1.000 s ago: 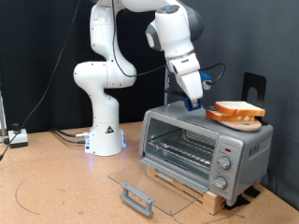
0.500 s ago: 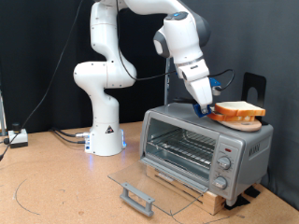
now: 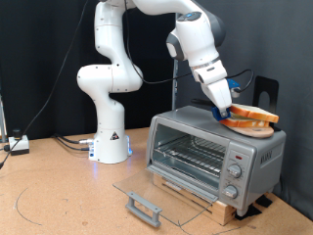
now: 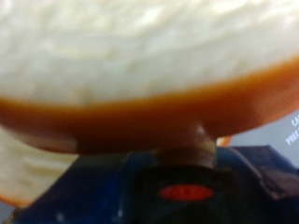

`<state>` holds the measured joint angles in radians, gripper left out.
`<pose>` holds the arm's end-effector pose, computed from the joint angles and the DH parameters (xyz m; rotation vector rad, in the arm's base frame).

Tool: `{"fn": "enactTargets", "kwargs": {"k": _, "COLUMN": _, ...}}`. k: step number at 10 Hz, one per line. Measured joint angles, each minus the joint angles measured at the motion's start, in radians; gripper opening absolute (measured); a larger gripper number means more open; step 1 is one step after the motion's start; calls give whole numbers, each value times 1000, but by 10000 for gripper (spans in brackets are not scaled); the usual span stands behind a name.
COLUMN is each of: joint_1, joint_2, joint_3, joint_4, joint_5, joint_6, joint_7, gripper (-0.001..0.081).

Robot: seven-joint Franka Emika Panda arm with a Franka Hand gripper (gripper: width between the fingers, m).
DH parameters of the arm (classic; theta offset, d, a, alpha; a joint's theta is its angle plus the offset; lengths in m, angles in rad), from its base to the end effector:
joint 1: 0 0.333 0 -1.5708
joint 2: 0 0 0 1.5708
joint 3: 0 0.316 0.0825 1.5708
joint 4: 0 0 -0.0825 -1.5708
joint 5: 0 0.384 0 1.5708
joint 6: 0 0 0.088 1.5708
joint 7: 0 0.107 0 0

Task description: Make a piece of toast with the oven

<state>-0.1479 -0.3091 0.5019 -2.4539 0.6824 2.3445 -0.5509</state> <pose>0.4297 0.1722 0.4163 -2.6956 -0.6276 -0.3178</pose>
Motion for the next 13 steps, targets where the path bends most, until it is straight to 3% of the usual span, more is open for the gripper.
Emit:
{"fn": "enactTargets", "kwargs": {"k": 4, "joint_1": -1, "joint_2": -2, "joint_3": -8, "joint_4": 1, "joint_5": 29, "joint_6": -20, "joint_7": -14, "gripper": 416}}
{"fn": "enactTargets", "kwargs": {"k": 7, "joint_1": -1, "joint_2": -20, "joint_3": -30, "joint_4": -16, "joint_5": 112, "joint_6": 1, "joint_7": -43, "gripper": 416}}
{"fn": "enactTargets", "kwargs": {"k": 11, "joint_1": 0, "joint_2": -89, "joint_3": -74, "joint_4": -57, "joint_5": 228, "joint_6": 9, "joint_7": -143, "gripper": 416}}
{"fn": "enactTargets", "kwargs": {"k": 13, "joint_1": -2, "joint_2": -126, "joint_3": -100, "joint_4": -65, "joint_5": 233, "joint_6": -28, "joint_7": -150, "gripper": 416}}
